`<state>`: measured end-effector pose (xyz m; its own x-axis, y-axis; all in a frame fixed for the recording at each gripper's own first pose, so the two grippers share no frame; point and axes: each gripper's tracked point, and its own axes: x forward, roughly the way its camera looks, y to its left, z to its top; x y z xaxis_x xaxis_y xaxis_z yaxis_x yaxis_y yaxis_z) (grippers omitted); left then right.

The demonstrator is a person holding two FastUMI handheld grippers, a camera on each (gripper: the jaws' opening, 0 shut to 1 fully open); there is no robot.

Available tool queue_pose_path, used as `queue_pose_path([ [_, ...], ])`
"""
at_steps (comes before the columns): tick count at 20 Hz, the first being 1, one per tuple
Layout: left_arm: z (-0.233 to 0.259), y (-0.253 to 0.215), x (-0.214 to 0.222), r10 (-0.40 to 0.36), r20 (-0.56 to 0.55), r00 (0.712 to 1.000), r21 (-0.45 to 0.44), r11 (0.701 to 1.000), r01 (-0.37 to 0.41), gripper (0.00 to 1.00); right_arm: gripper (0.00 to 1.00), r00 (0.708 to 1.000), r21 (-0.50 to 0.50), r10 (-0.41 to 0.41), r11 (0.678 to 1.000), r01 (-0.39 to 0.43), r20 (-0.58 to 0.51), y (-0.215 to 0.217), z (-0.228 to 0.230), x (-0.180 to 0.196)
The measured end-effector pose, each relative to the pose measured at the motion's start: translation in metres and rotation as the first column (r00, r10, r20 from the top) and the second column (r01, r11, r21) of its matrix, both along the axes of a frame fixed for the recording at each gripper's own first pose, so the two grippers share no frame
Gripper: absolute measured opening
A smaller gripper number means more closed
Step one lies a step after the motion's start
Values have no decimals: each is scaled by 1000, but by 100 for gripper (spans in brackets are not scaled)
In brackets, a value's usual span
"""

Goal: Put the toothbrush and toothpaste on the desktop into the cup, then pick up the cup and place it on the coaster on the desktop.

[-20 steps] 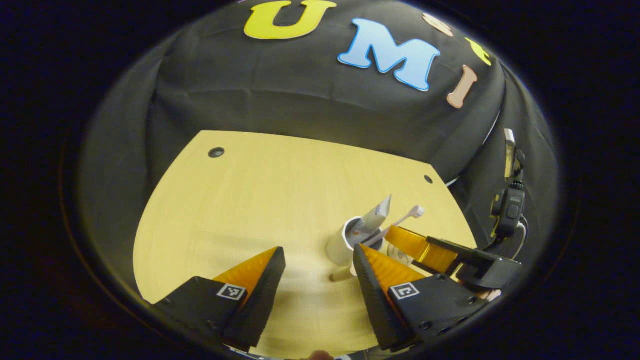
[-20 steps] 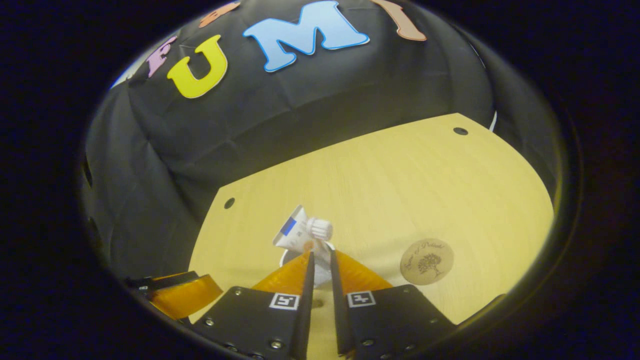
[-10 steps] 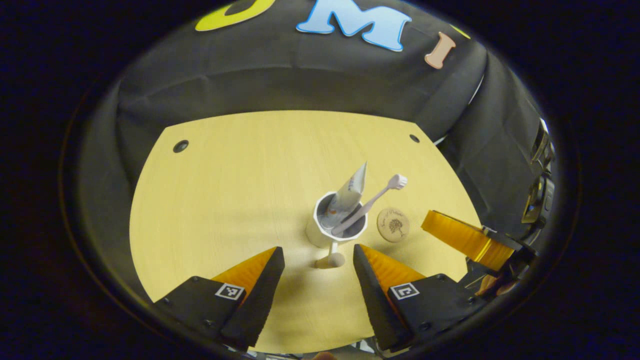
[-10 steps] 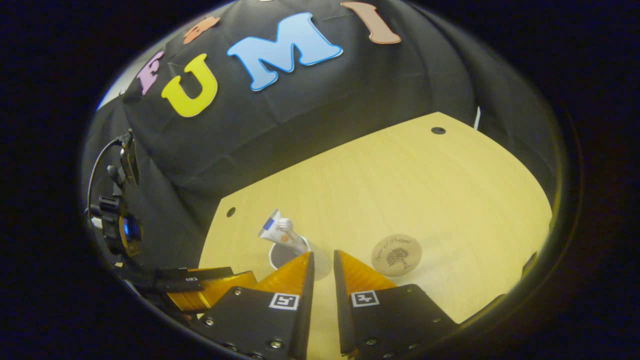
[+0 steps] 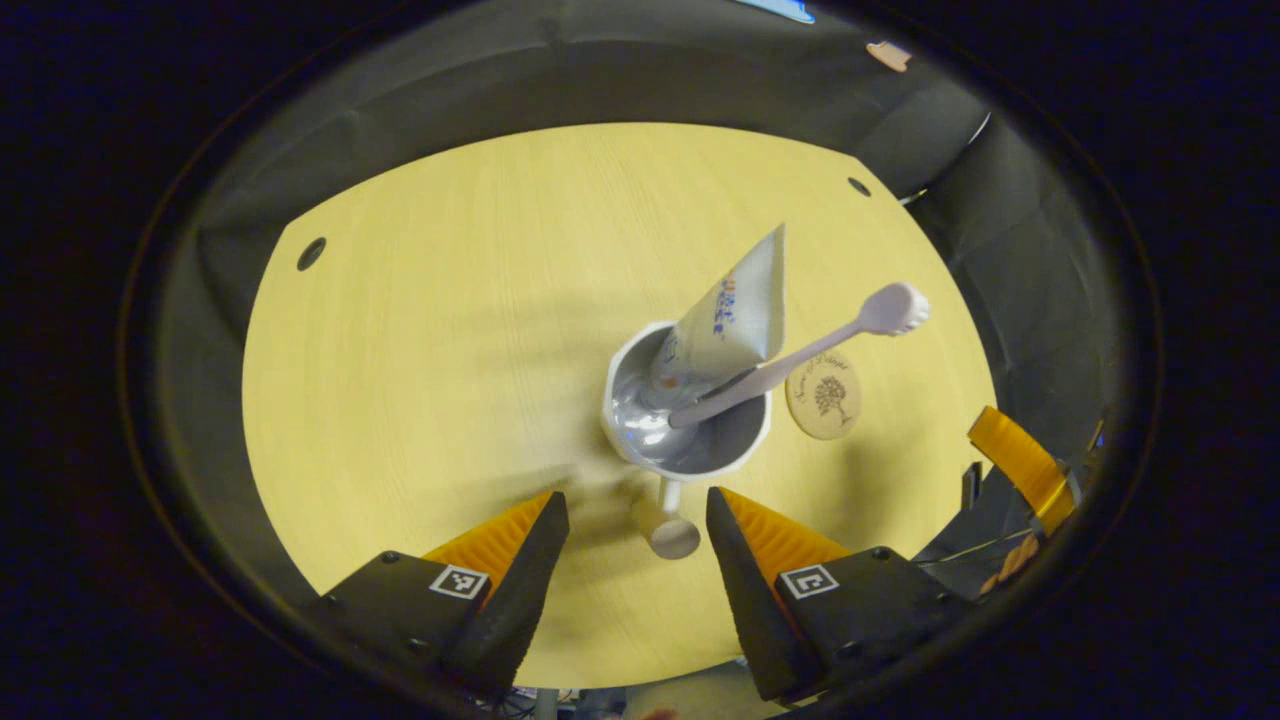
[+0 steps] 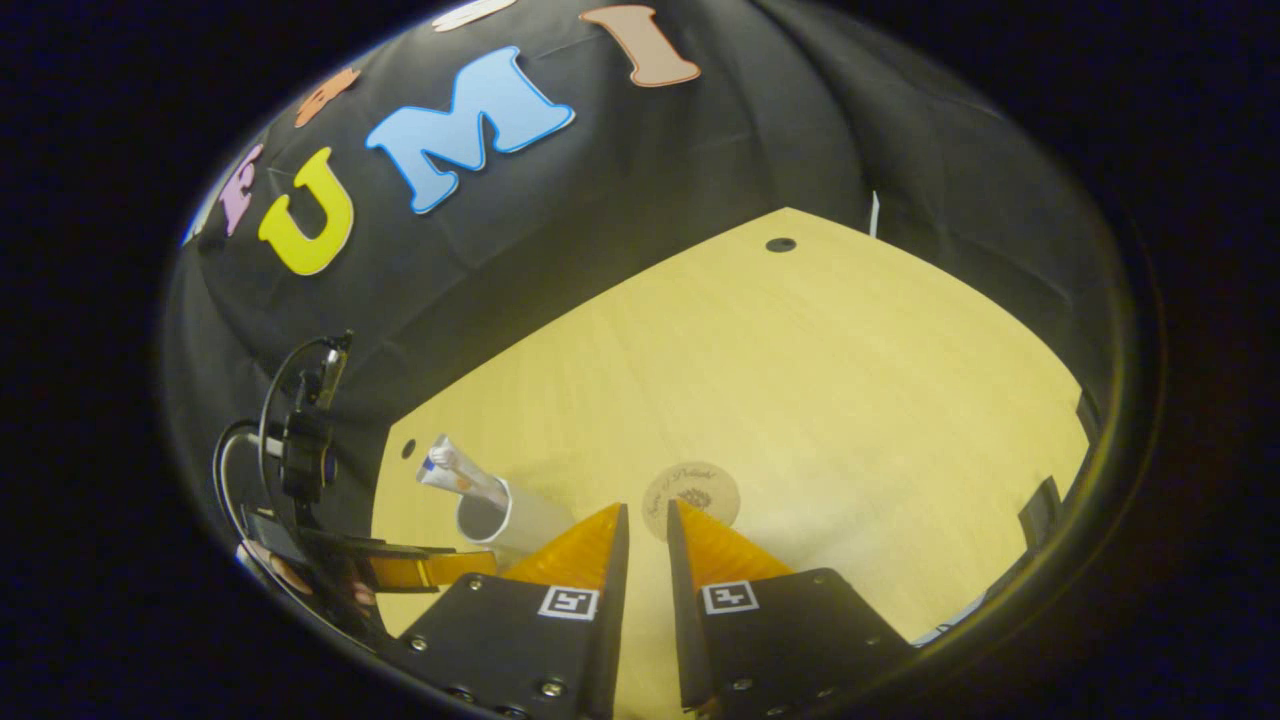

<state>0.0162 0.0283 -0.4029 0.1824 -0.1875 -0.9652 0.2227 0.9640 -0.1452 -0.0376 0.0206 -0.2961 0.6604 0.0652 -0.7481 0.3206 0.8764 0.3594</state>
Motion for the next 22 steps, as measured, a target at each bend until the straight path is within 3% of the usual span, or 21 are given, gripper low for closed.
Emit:
queue_pose_path([
  [3,-12,-5,5,-12,-33,999,23,1000,13,91,23,999,0,-29,1000,29,-17,-15,-4,-4],
  [4,-15,-7,4,-19,-42,999,28,999,21,87,23,999,0,-37,999,37,-23,-19,-5,-5],
  [7,-24,-9,5,-36,-55,998,47,998,38,91,23,998,6,-52,999,53,-43,-27,-10,-6],
  [10,-33,-18,3,-38,-65,997,35,999,41,85,23,998,1,-50,999,50,-49,-33,-12,-5],
  [11,-36,-23,3,-36,-71,997,25,999,38,81,23,998,-1,-48,999,48,-51,-34,-13,-5],
  [17,-46,-29,-2,-38,-84,996,36,998,41,36,23,997,-8,-44,999,43,-65,-41,-18,-11],
  [22,-43,-32,-2,-40,-68,997,47,998,43,33,23,996,-6,-65,998,65,-67,-53,-18,-15],
])
